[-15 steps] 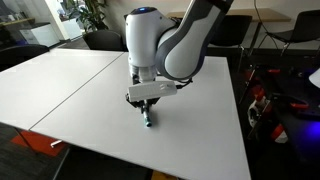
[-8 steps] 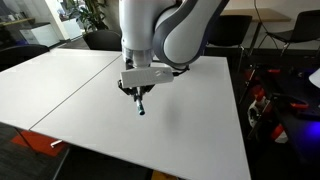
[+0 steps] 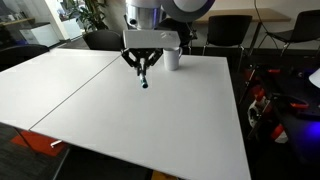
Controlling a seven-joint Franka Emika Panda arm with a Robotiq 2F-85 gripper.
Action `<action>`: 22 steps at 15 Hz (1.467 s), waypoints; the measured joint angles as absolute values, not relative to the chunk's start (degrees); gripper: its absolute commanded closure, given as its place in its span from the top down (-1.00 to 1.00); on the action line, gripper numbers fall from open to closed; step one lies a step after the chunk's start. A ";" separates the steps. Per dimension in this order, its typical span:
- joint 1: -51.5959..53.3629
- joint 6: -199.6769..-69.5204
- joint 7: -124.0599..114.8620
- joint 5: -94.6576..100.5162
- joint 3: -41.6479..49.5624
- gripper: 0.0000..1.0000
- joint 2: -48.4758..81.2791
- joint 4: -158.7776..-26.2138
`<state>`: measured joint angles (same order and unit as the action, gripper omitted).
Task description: Put the marker in the mug
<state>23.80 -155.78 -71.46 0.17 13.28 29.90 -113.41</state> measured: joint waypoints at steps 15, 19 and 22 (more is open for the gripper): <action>16.78 -130.61 -101.91 33.17 10.88 -0.90 8.41 -120.73; 13.81 -123.59 -108.38 39.04 6.70 -0.90 7.18 -120.70; 12.29 -119.78 -110.79 43.27 4.46 -0.90 6.83 -120.63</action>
<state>12.29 -119.78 -110.79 43.27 4.46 6.83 -120.63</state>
